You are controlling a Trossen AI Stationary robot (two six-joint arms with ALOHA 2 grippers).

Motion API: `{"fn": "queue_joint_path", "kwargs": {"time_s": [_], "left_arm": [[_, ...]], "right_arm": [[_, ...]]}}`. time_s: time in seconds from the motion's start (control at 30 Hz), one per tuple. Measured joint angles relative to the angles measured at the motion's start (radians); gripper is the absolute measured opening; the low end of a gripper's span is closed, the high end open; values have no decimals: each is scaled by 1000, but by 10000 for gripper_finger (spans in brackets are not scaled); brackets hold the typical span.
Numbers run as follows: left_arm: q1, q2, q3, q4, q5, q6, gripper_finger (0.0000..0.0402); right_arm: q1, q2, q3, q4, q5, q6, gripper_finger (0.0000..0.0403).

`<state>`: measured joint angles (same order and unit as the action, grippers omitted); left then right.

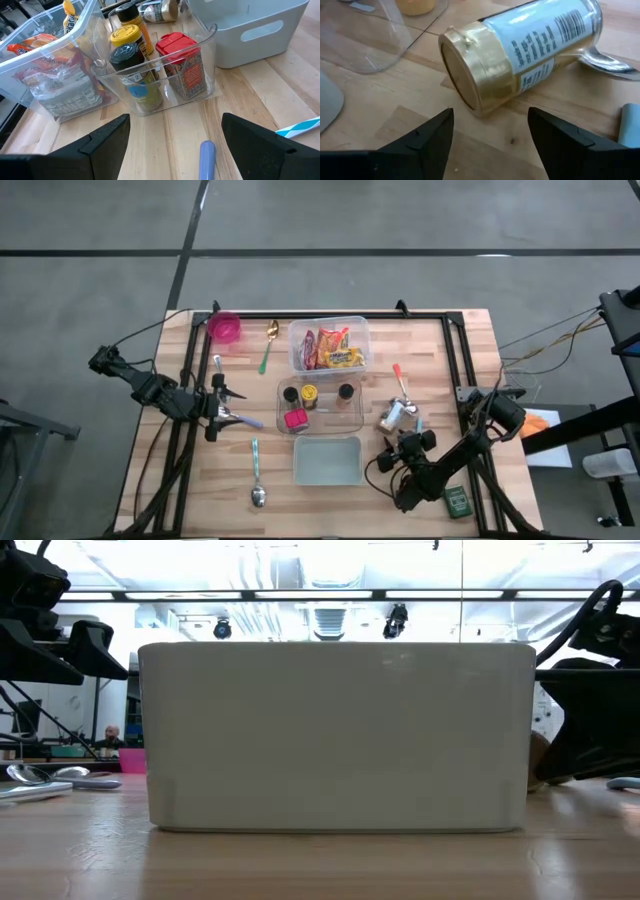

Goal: Pick & Place Food Item
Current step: Put the gold spice bottle into the transparent bin

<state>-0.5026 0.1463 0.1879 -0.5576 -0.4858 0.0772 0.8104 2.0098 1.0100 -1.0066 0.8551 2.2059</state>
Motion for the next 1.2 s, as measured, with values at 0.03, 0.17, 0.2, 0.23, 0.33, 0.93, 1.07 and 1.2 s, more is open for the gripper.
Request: {"fn": "queue_joint_path", "kwargs": {"time_s": [0.03, 0.17, 0.2, 0.23, 0.33, 0.93, 1.07, 1.2], "left_arm": [[0, 0, 0, 0, 0, 0, 317], [0, 0, 0, 0, 0, 0, 317], [0, 0, 0, 0, 0, 0, 317], [0, 0, 0, 0, 0, 0, 317], [0, 0, 0, 0, 0, 0, 317], [0, 0, 0, 0, 0, 0, 317], [0, 0, 0, 0, 0, 0, 317], [0, 0, 0, 0, 0, 0, 317]], "right_arm": [[0, 0, 0, 0, 0, 0, 250], [0, 0, 0, 0, 0, 0, 250], [0, 0, 0, 0, 0, 0, 250], [0, 0, 0, 0, 0, -1, 250], [0, -2, 0, 0, 0, -9, 250], [-12, -191, 136, -267, 16, -184, 251], [-64, -242, 114, -241, 18, -307, 251], [-121, -300, 76, -154, 18, -444, 251]]}}
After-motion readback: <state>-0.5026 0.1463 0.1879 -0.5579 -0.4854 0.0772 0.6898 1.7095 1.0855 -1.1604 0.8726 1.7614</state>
